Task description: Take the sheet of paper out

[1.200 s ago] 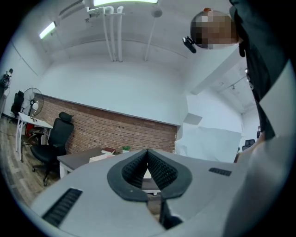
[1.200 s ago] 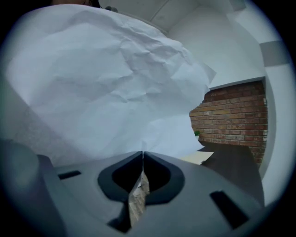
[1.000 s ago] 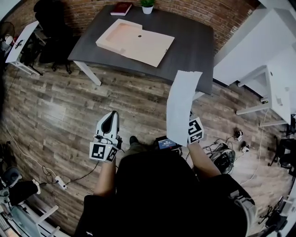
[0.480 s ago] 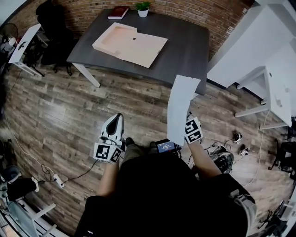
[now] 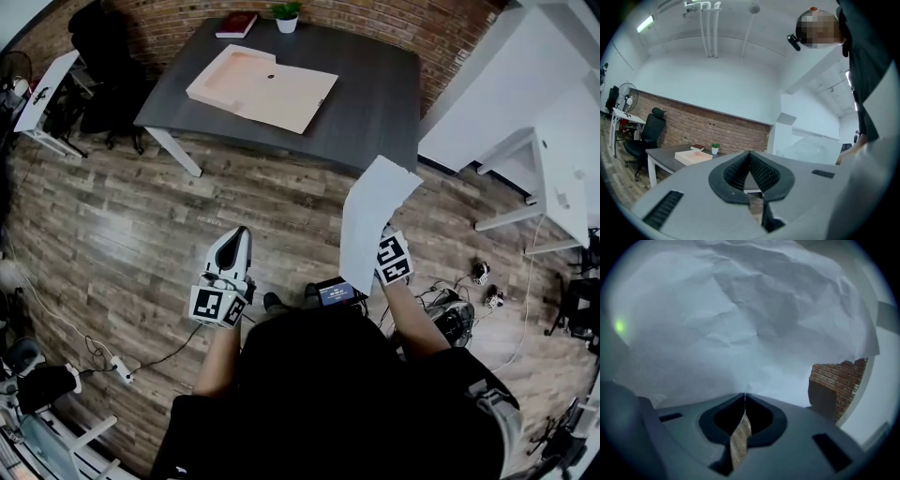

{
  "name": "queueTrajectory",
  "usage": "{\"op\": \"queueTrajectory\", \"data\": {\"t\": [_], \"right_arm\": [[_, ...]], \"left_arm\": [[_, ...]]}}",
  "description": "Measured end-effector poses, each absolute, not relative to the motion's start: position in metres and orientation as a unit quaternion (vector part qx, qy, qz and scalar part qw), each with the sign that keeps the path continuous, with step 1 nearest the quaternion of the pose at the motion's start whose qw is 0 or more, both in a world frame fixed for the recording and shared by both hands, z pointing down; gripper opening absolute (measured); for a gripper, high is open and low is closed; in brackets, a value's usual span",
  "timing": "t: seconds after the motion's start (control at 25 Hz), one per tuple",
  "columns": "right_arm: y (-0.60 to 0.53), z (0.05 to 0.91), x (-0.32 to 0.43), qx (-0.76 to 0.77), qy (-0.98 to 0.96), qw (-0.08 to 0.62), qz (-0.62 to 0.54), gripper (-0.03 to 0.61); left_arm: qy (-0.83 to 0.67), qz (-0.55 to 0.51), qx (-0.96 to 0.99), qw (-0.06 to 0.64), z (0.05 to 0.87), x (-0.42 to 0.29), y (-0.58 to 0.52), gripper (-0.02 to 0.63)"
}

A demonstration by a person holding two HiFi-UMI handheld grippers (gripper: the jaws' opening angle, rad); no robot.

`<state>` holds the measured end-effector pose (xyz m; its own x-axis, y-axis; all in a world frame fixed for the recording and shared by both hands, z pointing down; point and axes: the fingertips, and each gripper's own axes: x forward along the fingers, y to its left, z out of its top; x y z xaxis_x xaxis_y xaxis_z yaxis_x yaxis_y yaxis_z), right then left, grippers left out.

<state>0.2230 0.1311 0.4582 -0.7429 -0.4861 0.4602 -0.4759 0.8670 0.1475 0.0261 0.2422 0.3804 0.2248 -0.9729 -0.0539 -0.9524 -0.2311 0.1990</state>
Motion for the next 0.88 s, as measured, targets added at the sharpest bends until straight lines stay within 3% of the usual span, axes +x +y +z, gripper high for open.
{"op": "queueTrajectory", "data": {"t": [0.88], "right_arm": [[0.149, 0.461, 0.226, 0.269, -0.927, 0.261, -0.006, 0.014]], "left_arm": [[-0.601, -0.088, 0.792, 0.068, 0.383, 0.027, 0.255, -0.005]]}}
